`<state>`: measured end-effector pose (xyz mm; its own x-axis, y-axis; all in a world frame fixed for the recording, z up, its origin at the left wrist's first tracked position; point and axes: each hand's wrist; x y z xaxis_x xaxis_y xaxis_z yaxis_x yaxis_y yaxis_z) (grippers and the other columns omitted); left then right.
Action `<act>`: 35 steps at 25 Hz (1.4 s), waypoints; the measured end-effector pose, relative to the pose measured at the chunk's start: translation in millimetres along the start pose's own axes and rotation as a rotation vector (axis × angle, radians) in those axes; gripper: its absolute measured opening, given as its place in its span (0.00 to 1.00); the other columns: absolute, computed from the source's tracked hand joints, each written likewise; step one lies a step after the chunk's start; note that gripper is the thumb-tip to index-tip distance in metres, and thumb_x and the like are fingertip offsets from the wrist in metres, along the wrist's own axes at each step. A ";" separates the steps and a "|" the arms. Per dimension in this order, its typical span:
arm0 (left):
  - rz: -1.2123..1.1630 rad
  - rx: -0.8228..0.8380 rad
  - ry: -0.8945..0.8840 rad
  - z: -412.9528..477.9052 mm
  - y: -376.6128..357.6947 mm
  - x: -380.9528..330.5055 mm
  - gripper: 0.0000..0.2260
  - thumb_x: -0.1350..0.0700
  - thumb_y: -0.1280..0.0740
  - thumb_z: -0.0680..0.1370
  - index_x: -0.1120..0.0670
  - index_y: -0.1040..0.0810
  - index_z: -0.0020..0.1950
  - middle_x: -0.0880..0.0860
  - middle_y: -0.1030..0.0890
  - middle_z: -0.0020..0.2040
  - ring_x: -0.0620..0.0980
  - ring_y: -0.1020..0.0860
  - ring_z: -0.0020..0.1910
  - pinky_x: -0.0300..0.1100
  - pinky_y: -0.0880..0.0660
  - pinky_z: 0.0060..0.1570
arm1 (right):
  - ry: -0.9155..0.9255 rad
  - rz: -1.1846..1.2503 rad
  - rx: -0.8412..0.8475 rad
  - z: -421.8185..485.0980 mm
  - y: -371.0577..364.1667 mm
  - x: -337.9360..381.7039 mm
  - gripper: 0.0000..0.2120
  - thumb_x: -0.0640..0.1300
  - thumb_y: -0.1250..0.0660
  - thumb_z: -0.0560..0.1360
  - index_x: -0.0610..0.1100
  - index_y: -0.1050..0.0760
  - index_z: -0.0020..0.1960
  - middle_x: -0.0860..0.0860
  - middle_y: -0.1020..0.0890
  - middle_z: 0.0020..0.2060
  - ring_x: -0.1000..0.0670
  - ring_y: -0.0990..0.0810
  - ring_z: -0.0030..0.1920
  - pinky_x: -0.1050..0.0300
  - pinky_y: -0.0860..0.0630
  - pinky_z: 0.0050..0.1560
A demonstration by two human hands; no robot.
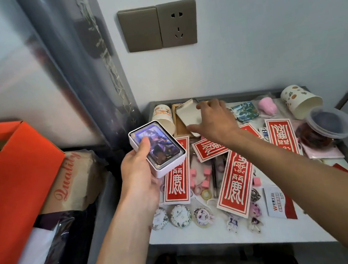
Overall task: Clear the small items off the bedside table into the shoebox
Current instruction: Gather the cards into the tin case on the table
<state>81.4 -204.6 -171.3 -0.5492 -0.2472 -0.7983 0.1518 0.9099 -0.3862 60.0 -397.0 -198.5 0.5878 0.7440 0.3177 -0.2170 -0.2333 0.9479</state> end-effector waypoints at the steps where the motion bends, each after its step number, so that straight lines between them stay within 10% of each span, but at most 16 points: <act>1: -0.007 -0.007 0.008 1.4 1.6 -2.6 0.15 0.54 0.34 0.81 0.63 0.23 0.62 0.61 0.14 0.46 0.53 0.16 0.31 0.41 0.23 0.24 | -0.014 -0.058 0.029 8.7 -5.5 6.2 0.37 0.65 0.34 0.72 0.44 0.35 0.72 0.41 0.30 0.66 0.39 0.34 0.69 0.44 0.34 0.66; 17: -0.014 0.013 0.047 2.2 1.3 -5.2 0.14 0.53 0.33 0.80 0.62 0.22 0.60 0.60 0.14 0.44 0.55 0.15 0.34 0.45 0.20 0.28 | -0.045 -0.119 -0.057 28.6 -8.8 19.4 0.41 0.63 0.30 0.68 0.42 0.41 0.70 0.38 0.27 0.60 0.37 0.27 0.61 0.44 0.29 0.60; 21: 0.012 0.029 0.060 7.1 -3.0 -1.4 0.15 0.53 0.33 0.80 0.62 0.22 0.60 0.60 0.14 0.44 0.56 0.15 0.35 0.48 0.18 0.31 | -0.121 0.598 -0.106 4.1 40.8 16.2 0.30 0.58 0.26 0.66 0.46 0.30 0.62 0.46 0.25 0.56 0.48 0.21 0.50 0.56 0.21 0.45; 27: 0.070 0.083 0.051 4.1 -13.7 8.6 0.13 0.54 0.32 0.79 0.61 0.21 0.60 0.62 0.15 0.50 0.55 0.15 0.38 0.54 0.18 0.45 | -0.378 1.959 0.383 -89.0 50.6 -18.7 0.15 0.39 0.25 0.65 0.36 0.18 0.51 0.46 0.17 0.37 0.54 0.20 0.30 0.64 0.26 0.27; 35: 0.147 0.187 0.101 -8.4 -25.2 22.9 0.16 0.54 0.33 0.79 0.61 0.22 0.63 0.61 0.15 0.52 0.60 0.15 0.49 0.52 0.18 0.47 | -0.366 2.440 0.553 -99.8 58.5 -28.0 0.21 0.31 0.42 0.76 0.29 0.35 0.69 0.28 0.26 0.62 0.29 0.23 0.61 0.33 0.24 0.56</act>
<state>58.1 -230.4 -175.9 -0.5876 -0.0740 -0.8058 0.3800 0.8539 -0.3555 -47.0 -369.0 -154.3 -0.1735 -0.9525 0.2503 -0.2907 -0.1933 -0.9371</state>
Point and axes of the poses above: each hand's wrist, its own z-axis towards the middle knuckle, its own y-axis out of the back of the hand, x = y × z
